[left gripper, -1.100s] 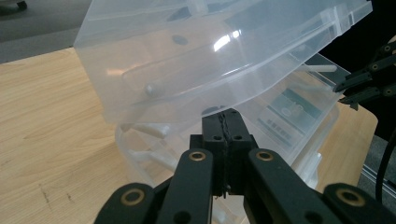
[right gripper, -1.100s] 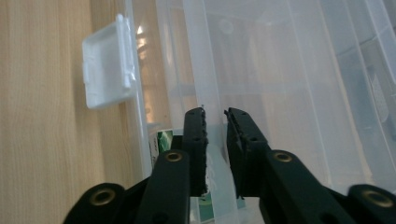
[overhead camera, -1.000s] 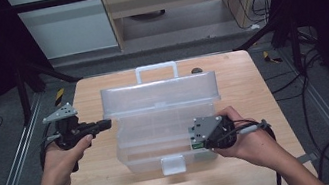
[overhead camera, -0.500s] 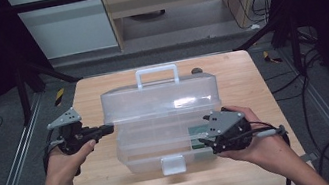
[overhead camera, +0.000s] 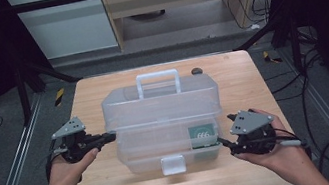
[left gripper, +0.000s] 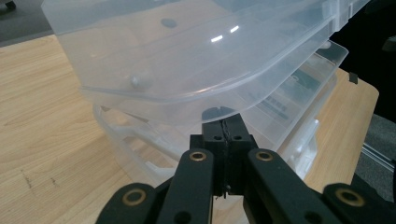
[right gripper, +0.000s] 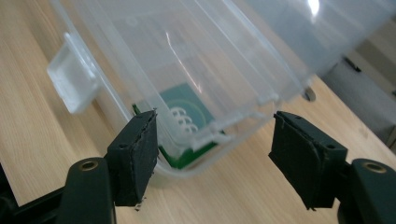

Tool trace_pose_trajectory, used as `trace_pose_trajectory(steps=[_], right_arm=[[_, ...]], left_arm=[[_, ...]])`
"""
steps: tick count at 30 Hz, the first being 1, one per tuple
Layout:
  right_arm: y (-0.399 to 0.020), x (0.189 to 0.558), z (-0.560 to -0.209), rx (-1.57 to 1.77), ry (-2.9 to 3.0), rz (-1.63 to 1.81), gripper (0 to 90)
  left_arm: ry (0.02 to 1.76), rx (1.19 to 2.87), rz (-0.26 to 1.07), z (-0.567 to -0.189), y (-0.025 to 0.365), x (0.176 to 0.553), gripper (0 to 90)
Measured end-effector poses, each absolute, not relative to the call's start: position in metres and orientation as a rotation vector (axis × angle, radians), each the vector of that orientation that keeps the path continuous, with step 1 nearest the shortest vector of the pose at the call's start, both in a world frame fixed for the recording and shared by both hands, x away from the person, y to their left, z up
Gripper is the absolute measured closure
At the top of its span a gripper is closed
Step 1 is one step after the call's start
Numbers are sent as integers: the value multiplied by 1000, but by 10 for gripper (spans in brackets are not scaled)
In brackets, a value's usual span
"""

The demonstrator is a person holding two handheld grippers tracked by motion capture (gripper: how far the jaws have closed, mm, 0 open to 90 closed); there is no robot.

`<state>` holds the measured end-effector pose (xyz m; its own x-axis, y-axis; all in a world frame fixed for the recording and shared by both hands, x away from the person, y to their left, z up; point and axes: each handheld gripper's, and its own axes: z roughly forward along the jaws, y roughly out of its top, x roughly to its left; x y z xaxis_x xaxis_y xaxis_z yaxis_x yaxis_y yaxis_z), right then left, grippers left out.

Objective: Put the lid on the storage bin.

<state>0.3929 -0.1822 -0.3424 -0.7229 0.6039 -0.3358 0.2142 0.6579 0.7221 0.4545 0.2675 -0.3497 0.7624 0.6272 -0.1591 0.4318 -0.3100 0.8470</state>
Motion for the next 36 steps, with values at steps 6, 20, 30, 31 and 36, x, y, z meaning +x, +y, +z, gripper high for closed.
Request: trace_pose_trajectory(steps=[6,20,30,31,36], right_arm=[[-201,393,-349,703,2269,904,304],[-248,424,-386,1085,2089,896,216],[-267,454,-423,1274,2025,880,174],[-267,454,-423,1274,2025,880,174],[-273,464,-444,1339,2002,874,174]], left_arm=[[800,1939,254,-351,269,453,900],[799,1957,280,-359,267,448,900],[800,1958,282,-365,269,445,900],[800,1958,282,-365,269,445,900],[805,1960,281,-373,271,443,900]])
